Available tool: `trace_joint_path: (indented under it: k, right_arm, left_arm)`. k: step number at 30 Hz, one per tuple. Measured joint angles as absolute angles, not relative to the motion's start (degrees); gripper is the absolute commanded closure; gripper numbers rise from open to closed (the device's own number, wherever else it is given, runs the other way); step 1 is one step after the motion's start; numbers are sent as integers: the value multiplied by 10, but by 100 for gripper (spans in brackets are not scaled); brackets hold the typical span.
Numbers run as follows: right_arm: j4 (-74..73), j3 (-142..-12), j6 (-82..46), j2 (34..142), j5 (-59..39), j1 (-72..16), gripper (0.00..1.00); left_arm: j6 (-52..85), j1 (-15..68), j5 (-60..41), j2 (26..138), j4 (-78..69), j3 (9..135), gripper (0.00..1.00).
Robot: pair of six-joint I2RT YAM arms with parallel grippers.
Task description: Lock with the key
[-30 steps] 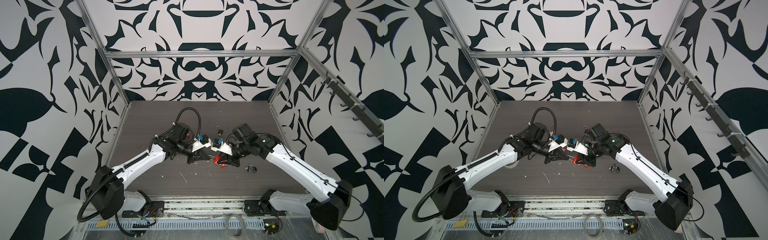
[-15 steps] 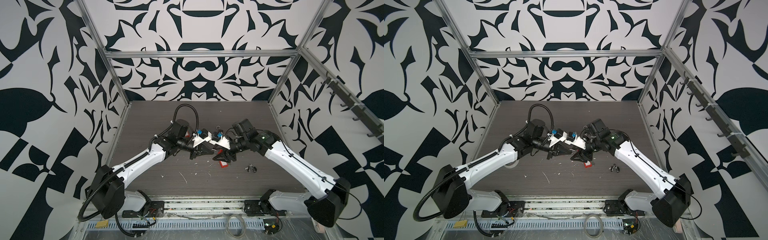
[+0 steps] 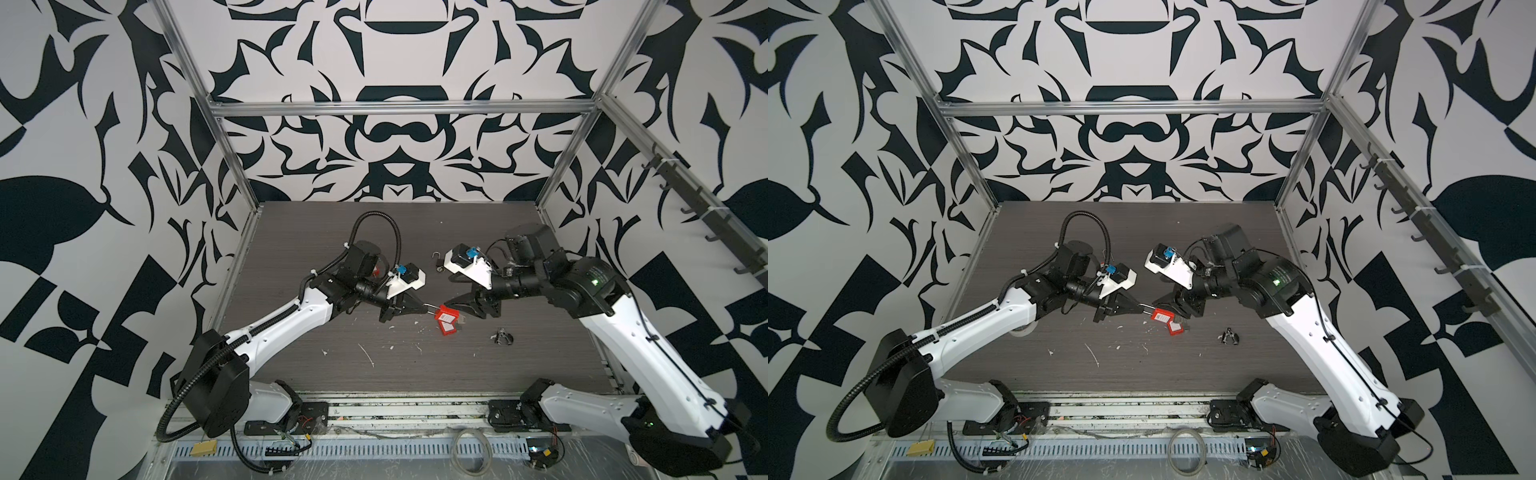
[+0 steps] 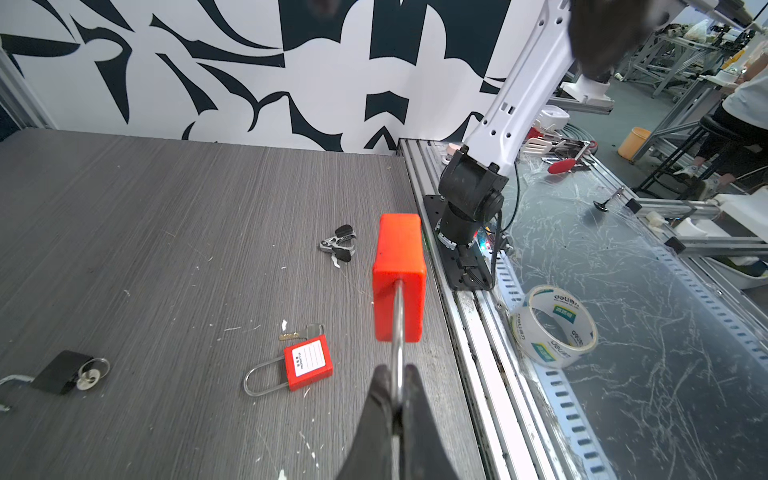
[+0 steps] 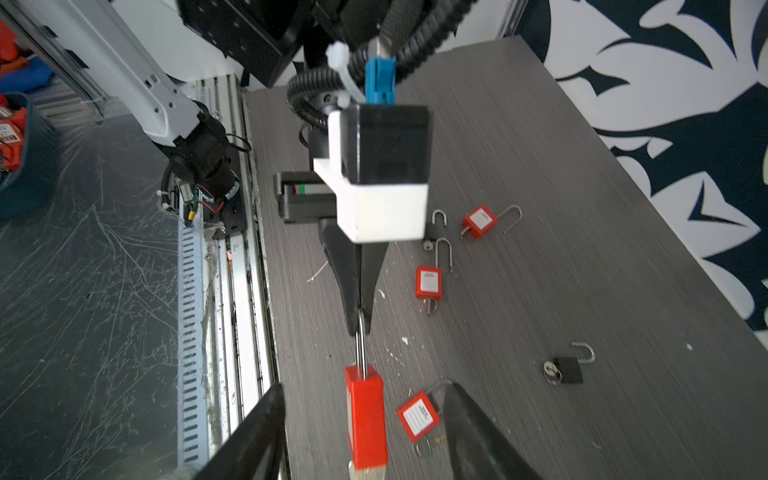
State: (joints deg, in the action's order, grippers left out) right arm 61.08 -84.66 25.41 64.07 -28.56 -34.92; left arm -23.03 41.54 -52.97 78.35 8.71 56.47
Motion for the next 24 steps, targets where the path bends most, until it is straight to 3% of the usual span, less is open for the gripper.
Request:
trace_joint_path:
  k: [11,24]
  right_arm:
    - [734,-784,287,654,-233,-341,34]
    - [664,-694,319,646,-206,-338,37]
  left_arm:
    - [-241,415,-528,762,94,565,100]
    - [-244,421,-528,760,94,565,100]
